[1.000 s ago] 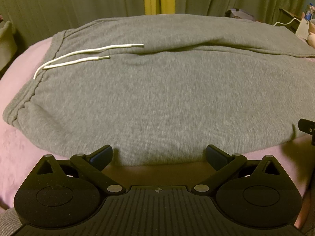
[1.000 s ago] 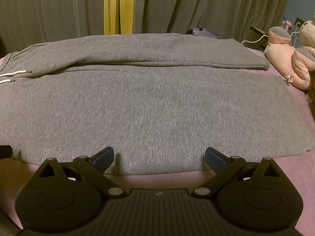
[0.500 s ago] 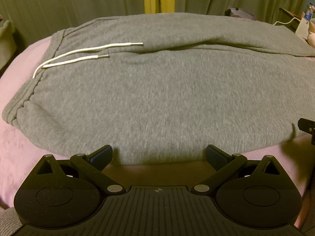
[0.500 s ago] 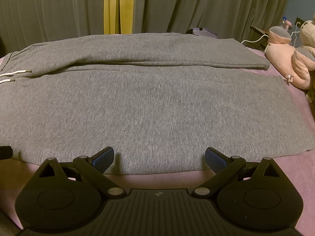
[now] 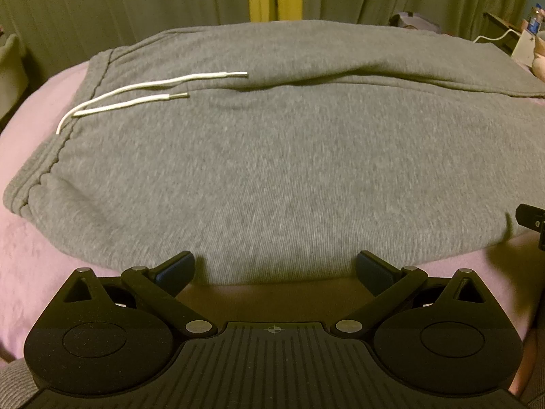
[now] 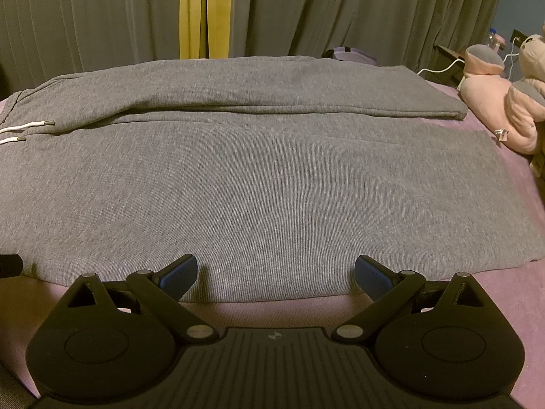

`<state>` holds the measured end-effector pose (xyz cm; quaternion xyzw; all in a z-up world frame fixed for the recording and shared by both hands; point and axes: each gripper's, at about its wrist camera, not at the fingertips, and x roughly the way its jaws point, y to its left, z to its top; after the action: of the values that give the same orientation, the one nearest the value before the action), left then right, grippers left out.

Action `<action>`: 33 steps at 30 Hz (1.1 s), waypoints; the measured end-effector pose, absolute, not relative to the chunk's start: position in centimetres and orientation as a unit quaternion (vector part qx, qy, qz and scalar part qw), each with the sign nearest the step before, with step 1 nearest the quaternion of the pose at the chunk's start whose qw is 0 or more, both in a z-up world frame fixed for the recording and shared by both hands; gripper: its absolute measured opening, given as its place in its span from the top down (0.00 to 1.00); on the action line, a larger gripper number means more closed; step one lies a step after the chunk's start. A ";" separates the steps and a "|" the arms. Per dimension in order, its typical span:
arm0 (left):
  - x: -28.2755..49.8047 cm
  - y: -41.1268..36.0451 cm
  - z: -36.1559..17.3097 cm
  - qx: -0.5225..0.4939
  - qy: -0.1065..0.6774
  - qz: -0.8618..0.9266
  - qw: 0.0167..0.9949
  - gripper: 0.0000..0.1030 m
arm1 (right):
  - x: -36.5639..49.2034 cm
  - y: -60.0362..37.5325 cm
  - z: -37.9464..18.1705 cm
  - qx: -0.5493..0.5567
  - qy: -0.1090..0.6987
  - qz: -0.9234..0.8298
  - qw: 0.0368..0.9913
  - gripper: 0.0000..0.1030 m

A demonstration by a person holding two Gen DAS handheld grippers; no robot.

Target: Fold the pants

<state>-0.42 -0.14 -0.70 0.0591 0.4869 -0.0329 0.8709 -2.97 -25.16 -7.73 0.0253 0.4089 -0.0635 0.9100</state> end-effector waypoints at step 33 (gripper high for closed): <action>-0.5 -0.2 -0.5 0.059 0.491 -0.037 0.869 0.00 | -2.8 -25.2 -8.0 0.030 0.410 -0.062 0.909 0.04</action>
<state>-0.50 -0.15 -0.49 0.0588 0.4907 -0.0367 0.8686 -2.82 -25.17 -8.01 0.0300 0.4101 -0.0617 0.9094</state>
